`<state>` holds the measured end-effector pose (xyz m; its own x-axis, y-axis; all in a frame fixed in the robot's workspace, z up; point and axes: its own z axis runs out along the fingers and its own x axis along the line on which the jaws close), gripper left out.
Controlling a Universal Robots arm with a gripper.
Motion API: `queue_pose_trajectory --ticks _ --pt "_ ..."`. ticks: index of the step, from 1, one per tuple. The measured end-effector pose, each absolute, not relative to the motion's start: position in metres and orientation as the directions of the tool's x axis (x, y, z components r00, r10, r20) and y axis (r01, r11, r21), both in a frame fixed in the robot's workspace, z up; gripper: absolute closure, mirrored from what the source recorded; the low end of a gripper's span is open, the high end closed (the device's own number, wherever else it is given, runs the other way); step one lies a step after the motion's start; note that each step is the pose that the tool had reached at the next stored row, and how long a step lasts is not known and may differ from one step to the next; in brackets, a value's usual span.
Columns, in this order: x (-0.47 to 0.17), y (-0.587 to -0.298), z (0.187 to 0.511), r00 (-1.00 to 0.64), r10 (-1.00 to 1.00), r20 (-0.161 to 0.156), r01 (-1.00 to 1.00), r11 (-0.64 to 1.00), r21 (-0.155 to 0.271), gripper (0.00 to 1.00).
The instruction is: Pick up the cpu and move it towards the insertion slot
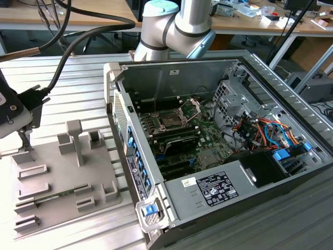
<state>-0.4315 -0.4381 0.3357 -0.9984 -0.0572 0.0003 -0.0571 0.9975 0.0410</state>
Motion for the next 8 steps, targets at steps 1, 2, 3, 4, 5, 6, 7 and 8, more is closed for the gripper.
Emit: queue_pose_trajectory --ticks 1,2,3,4,5,6,7,8 --pt "-0.4315 -0.4381 0.3364 -0.998 -0.057 0.000 -0.057 0.998 0.041 0.45" --pt "-0.4315 -0.4381 0.3367 -0.998 -0.057 0.000 -0.057 0.998 0.041 0.45" --pt "-0.4315 -0.4381 0.3371 -0.998 -0.057 0.000 -0.057 0.998 0.041 0.45" --pt "-0.4315 -0.4381 0.3375 -0.998 -0.057 0.000 -0.057 0.998 0.041 0.45" --pt "-0.4315 -0.4381 0.3380 -0.998 -0.057 0.000 -0.057 0.998 0.041 0.45" --pt "-0.4315 -0.4381 0.3384 -0.998 -0.057 0.000 -0.057 0.998 0.041 0.45" --pt "-0.4315 -0.4381 0.3388 -0.998 -0.057 0.000 -0.057 0.998 0.041 0.45" --pt "-0.4315 -0.4381 0.3392 -0.998 -0.057 0.000 -0.057 0.998 0.041 0.45"
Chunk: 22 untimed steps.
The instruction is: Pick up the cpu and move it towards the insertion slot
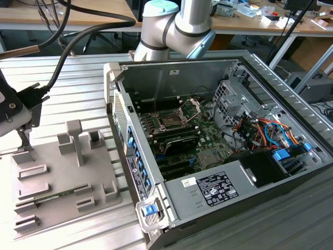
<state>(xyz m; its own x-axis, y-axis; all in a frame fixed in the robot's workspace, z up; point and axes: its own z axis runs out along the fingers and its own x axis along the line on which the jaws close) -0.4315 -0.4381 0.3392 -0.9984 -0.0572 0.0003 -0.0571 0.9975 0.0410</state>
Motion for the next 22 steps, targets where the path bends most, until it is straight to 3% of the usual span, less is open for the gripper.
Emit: queue_pose_trajectory --ticks 22 --pt "-0.4315 -0.4381 0.3494 -0.998 -0.057 0.000 -0.057 0.998 0.041 0.45"
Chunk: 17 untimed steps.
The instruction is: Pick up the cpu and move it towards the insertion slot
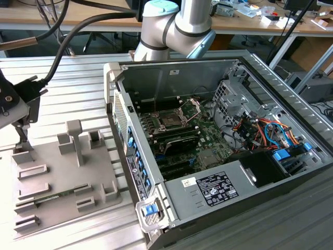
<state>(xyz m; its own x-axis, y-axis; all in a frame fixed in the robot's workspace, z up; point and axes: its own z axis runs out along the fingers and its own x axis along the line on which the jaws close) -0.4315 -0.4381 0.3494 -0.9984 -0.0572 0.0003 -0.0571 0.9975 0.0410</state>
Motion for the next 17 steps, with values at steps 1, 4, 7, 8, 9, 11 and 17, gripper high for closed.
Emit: queue_pose_trajectory --ticks 1,4,7,8,9,11,17 --pt "-0.4315 -0.4381 0.3497 -0.998 -0.057 0.000 -0.057 0.998 0.041 0.45" --pt "-0.4315 -0.4381 0.3508 -0.998 -0.057 0.000 -0.057 0.998 0.041 0.45" --pt "-0.4315 -0.4381 0.3521 -0.998 -0.057 0.000 -0.057 0.998 0.041 0.45" --pt "-0.4315 -0.4381 0.3526 -0.998 -0.057 0.000 -0.057 0.998 0.041 0.45" --pt "-0.4315 -0.4381 0.3532 -0.998 -0.057 0.000 -0.057 0.998 0.041 0.45" --pt "-0.4315 -0.4381 0.3540 -0.998 -0.057 0.000 -0.057 0.998 0.041 0.45" --pt "-0.4315 -0.4381 0.3580 -0.998 -0.057 0.000 -0.057 0.998 0.041 0.45"
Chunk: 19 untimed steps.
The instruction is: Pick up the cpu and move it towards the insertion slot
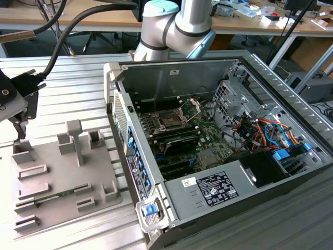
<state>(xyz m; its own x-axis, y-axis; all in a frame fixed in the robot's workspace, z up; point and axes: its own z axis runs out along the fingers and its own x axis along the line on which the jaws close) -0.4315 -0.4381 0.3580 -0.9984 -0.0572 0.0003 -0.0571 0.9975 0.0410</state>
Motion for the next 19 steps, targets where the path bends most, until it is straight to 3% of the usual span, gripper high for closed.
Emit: queue_pose_trajectory --ticks 19 --pt "-0.4315 -0.4381 0.3680 -0.998 -0.057 0.000 -0.057 0.998 0.041 0.45"
